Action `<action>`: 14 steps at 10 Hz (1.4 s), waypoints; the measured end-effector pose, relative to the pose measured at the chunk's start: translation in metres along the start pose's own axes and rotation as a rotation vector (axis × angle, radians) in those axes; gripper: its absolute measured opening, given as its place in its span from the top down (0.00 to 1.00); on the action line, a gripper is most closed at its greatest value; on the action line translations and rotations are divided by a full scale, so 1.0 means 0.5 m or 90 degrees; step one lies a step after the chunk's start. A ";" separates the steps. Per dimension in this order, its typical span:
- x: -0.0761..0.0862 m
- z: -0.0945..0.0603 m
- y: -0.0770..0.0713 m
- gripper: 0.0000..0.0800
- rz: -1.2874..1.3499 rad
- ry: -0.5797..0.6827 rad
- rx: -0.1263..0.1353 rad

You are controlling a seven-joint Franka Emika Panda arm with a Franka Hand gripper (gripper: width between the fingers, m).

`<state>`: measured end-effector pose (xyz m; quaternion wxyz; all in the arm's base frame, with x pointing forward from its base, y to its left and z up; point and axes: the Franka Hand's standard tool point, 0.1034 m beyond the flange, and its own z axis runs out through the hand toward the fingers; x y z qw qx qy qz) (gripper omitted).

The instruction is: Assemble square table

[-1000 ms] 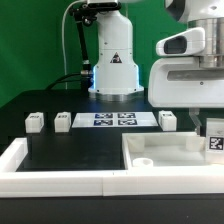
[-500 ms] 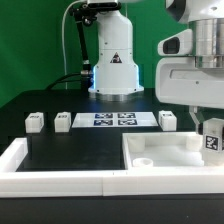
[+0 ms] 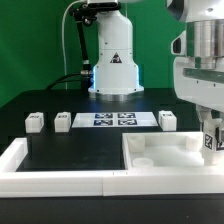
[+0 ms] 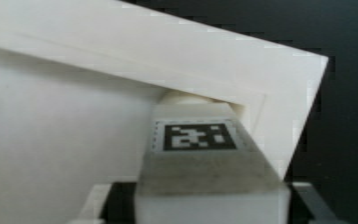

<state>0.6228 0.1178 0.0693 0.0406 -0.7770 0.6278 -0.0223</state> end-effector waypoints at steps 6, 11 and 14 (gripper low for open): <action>-0.004 0.000 -0.004 0.21 -0.158 0.003 0.010; -0.014 -0.003 -0.014 0.19 -0.513 0.017 0.026; -0.014 -0.006 -0.016 0.19 -0.638 0.022 0.024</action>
Offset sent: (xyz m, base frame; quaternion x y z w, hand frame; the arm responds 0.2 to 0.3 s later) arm -0.0033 0.0050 0.0034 -0.0076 -0.0105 -0.0746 0.9971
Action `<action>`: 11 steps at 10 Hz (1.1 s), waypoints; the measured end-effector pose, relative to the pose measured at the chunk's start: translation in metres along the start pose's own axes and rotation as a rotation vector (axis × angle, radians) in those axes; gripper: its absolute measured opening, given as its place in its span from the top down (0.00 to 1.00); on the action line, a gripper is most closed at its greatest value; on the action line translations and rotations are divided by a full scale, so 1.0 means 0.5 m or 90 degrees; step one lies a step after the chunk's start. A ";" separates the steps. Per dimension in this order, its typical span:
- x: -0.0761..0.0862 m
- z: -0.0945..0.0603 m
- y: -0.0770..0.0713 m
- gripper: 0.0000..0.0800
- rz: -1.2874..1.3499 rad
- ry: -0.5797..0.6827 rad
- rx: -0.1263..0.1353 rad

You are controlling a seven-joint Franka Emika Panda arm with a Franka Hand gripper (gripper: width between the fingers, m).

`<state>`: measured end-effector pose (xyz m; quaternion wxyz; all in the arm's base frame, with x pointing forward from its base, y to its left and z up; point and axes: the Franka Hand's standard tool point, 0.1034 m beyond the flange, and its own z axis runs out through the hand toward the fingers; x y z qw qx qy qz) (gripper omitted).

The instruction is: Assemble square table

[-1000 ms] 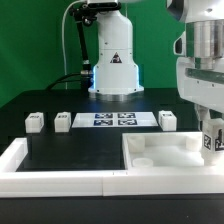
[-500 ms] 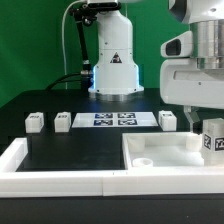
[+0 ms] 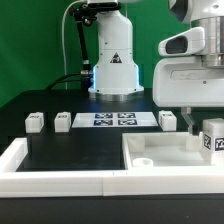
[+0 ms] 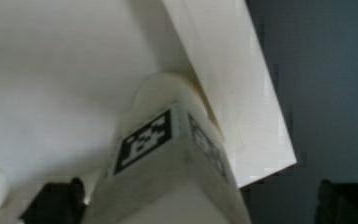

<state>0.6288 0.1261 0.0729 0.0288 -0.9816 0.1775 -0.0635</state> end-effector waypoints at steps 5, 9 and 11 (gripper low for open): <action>0.000 0.004 0.003 0.19 -0.188 0.017 -0.015; 0.002 0.005 0.009 0.64 -0.192 0.017 -0.017; 0.003 0.005 0.009 0.64 -0.174 0.017 -0.016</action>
Offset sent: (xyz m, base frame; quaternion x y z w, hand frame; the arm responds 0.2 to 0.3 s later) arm -0.0082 -0.0019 -0.0007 -0.0203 0.0248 -0.1979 0.9797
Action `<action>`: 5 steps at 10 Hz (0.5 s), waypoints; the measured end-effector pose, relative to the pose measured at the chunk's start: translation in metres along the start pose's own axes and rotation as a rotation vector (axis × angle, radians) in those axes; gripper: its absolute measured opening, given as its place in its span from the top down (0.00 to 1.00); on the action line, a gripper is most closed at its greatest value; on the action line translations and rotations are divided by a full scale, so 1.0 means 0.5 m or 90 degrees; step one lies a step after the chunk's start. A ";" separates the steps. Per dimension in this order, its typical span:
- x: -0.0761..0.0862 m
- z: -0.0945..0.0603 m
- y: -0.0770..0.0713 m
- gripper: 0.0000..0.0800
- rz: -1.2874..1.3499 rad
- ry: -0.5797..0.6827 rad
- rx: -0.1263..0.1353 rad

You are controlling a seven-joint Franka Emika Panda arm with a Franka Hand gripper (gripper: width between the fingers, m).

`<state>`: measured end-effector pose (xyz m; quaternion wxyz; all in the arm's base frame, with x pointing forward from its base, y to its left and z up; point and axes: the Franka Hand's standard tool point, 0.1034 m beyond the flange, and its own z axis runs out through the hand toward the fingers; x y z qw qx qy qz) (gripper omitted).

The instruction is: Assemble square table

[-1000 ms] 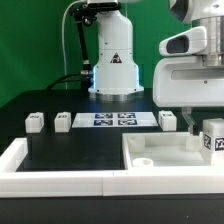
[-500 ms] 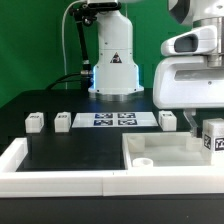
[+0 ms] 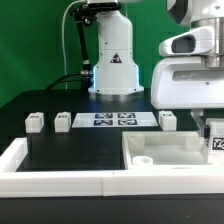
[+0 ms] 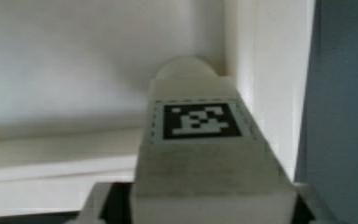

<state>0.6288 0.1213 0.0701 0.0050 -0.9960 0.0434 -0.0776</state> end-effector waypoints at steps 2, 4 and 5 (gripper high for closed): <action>0.002 0.000 0.003 0.64 0.067 0.003 0.001; 0.004 0.001 0.010 0.63 0.219 0.021 0.000; 0.004 0.001 0.018 0.62 0.259 0.021 -0.003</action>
Offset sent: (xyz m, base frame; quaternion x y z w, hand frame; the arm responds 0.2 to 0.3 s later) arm -0.0006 0.0062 -0.0044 0.0173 0.0457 0.3932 0.9182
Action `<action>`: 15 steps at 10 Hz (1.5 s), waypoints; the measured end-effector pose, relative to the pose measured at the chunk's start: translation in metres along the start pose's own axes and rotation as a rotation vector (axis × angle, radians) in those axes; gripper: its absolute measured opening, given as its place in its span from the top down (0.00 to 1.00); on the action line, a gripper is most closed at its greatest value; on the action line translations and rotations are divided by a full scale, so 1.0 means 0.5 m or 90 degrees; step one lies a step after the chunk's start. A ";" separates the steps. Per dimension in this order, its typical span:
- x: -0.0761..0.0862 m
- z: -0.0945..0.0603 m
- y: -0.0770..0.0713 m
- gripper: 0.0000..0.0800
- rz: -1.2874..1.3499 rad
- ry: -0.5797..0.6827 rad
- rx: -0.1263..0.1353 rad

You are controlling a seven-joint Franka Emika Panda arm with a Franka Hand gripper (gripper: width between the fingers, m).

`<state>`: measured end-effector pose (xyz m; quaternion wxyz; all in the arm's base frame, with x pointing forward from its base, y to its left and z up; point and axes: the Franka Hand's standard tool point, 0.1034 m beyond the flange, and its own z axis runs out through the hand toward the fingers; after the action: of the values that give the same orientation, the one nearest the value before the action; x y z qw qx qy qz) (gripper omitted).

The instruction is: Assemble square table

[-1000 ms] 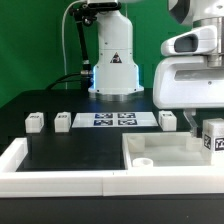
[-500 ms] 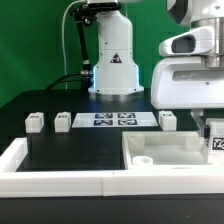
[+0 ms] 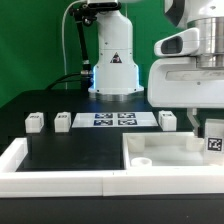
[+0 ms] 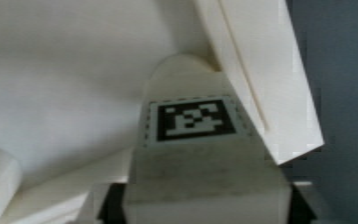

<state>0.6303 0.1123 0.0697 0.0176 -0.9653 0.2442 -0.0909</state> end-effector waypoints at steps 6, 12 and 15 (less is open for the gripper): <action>0.004 0.000 0.006 0.22 0.027 0.003 -0.002; -0.010 -0.053 0.045 0.19 -0.256 0.014 0.016; -0.019 -0.056 0.045 0.19 -0.248 0.011 0.015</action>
Offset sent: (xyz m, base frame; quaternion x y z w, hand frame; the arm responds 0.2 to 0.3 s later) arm 0.0000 0.0000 0.0000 0.0000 0.0000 0.0000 1.0000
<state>0.6062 0.0973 0.0940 0.0085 -0.9932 0.0519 -0.1038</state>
